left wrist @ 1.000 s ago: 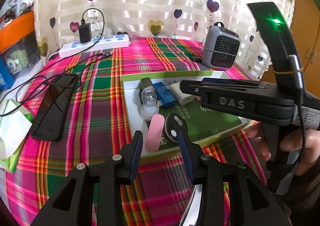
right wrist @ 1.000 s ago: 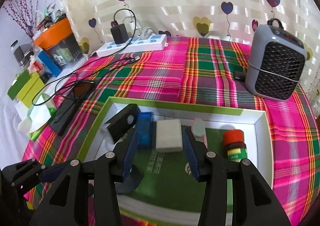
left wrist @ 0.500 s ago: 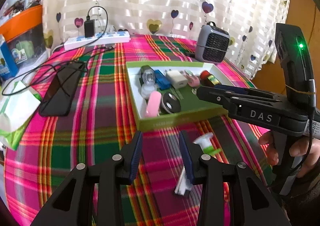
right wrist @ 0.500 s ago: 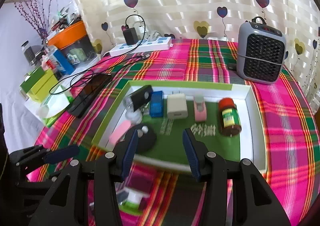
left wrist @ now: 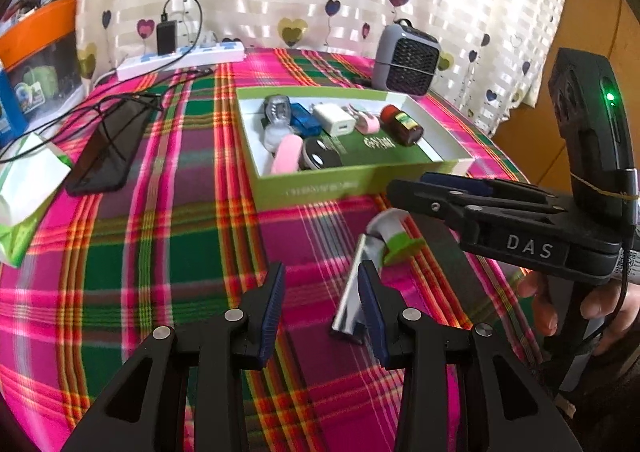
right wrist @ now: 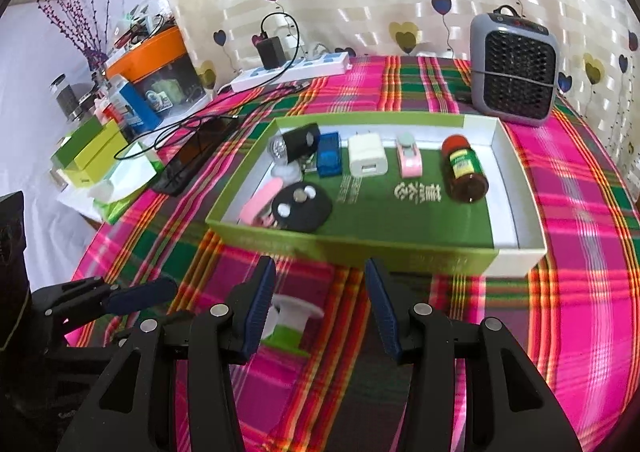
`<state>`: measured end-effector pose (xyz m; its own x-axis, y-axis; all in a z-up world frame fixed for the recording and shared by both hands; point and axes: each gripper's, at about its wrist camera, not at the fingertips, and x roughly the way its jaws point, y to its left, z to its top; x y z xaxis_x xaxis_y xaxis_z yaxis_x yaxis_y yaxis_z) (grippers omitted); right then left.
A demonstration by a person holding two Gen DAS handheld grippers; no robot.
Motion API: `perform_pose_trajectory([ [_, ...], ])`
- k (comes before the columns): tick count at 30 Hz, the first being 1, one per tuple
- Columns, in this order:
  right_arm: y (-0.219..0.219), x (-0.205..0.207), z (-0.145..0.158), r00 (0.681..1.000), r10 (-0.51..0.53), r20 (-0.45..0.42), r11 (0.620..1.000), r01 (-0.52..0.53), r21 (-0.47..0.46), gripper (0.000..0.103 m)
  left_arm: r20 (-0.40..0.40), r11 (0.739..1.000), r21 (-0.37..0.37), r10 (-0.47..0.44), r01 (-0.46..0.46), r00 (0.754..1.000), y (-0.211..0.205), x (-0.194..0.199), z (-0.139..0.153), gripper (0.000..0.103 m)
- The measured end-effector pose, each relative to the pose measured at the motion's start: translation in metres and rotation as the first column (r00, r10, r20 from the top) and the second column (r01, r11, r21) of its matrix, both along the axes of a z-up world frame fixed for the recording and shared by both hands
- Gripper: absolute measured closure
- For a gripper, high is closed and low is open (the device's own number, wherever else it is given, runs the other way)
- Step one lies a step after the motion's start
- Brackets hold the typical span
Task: Organize rigid objects
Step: 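Grasp the silver bar with the left gripper while the right grasps the white-green spool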
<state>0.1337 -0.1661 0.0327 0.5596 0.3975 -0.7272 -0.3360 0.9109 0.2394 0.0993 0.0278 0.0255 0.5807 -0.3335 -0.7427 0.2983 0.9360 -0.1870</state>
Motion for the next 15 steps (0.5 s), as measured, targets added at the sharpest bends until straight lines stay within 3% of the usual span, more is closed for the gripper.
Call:
perform_pose_trajectory([
  [15,0.010,-0.010,-0.017,0.999,0.022,-0.040,0.999,-0.023,-0.033,0.055,-0.049,0.997,0.047,-0.052,0.054,0.997,-0.022,-0.008,-0.019,0.067],
])
